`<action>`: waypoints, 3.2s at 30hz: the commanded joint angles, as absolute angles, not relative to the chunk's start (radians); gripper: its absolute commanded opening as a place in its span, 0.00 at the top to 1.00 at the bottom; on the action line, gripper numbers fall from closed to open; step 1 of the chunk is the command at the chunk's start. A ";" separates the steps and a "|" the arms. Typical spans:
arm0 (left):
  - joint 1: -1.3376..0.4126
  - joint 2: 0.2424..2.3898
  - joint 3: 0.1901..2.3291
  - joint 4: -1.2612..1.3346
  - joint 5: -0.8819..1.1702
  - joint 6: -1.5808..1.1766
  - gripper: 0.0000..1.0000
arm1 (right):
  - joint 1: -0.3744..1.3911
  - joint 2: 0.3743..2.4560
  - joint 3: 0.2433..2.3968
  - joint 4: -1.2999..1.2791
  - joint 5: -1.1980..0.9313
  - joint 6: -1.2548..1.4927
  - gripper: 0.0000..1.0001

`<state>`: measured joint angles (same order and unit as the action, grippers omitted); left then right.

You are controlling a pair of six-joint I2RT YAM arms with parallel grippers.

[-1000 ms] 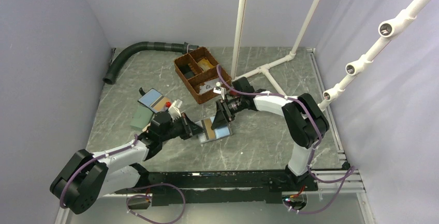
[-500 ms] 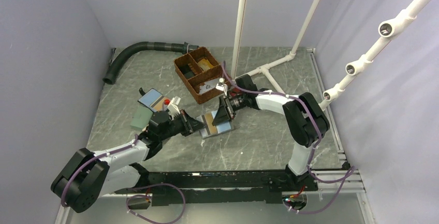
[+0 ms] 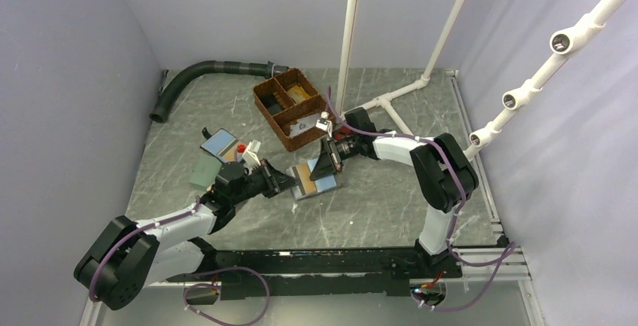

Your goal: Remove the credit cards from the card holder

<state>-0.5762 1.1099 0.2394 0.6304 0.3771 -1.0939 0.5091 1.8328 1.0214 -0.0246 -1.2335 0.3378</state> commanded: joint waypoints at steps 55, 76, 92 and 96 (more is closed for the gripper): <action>-0.547 1.234 0.232 0.583 0.416 -1.108 0.85 | 0.529 1.971 1.147 -0.297 -1.097 0.080 1.00; -0.525 1.185 0.180 0.589 0.399 -1.109 1.00 | 0.514 1.971 1.138 -0.321 -1.064 0.039 1.00; -0.518 1.212 0.221 0.561 0.400 -1.114 0.67 | 0.511 1.959 1.143 -0.342 -1.053 0.014 1.00; -0.518 1.266 0.235 0.594 0.417 -1.114 0.67 | 0.511 1.951 1.139 -0.348 -1.039 0.009 1.00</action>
